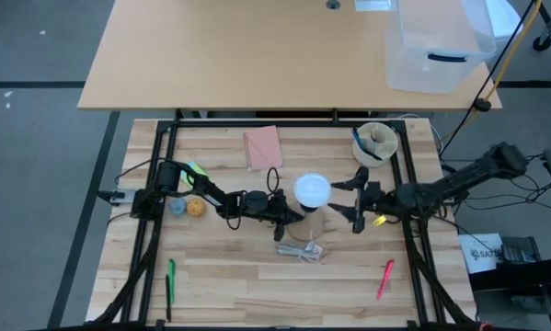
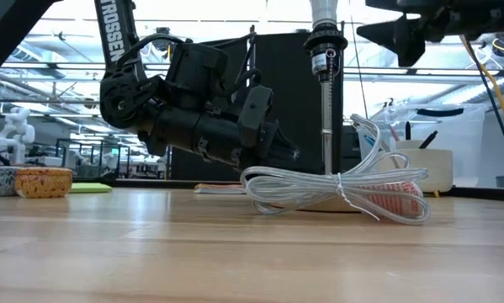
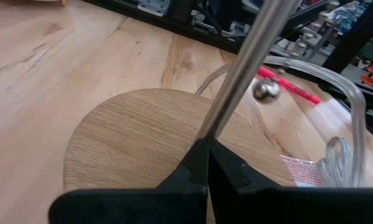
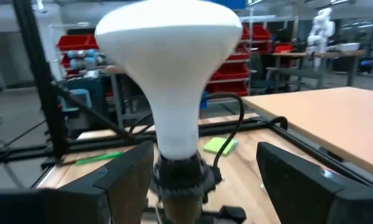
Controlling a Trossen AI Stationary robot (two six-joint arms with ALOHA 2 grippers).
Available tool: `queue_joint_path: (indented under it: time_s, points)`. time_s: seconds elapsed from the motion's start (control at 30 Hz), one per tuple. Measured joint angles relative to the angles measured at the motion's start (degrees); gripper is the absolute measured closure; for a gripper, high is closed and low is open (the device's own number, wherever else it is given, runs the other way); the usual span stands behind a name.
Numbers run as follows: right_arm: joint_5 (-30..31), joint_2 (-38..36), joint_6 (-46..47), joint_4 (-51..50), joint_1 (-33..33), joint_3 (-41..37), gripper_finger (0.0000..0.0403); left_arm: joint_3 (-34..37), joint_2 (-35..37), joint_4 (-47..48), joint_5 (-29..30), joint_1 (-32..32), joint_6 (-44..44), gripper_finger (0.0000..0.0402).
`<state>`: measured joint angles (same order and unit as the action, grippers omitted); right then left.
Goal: Screw lightbulb
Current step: Remove the lightbulb from the lamp
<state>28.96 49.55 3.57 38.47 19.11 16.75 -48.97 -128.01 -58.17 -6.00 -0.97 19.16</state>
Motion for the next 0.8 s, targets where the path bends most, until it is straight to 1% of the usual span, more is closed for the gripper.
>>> queue_joint_path:
  time_s: [0.13,0.23,0.4,0.57,0.7,0.8]
  points:
    - [5.29,7.49,-0.11,2.17,2.26,3.78,0.0126,0.0,0.0,0.0,0.72,0.04,0.21,0.0401]
    - [6.49,12.46,-0.24,2.66,3.11,6.99,0.0126,0.0,-0.03,-0.06,2.19,0.25,0.71,0.0402]
    - [14.13,18.12,-1.07,3.6,4.31,10.78,0.0126,0.0,-0.11,-0.09,3.1,0.37,1.32,0.0402]
    - [15.51,22.89,-0.94,5.58,4.13,14.13,0.0126,0.0,-0.11,-0.09,3.1,0.42,1.32,0.0402]
    - [16.2,26.69,-2.6,7.79,4.13,16.8,0.0127,0.0,-0.11,-0.09,3.17,0.42,1.33,0.0402]
    - [16.36,28.75,-3.33,8.08,4.13,18.32,0.0144,0.0,-0.11,-0.11,3.2,0.39,1.31,0.0401]
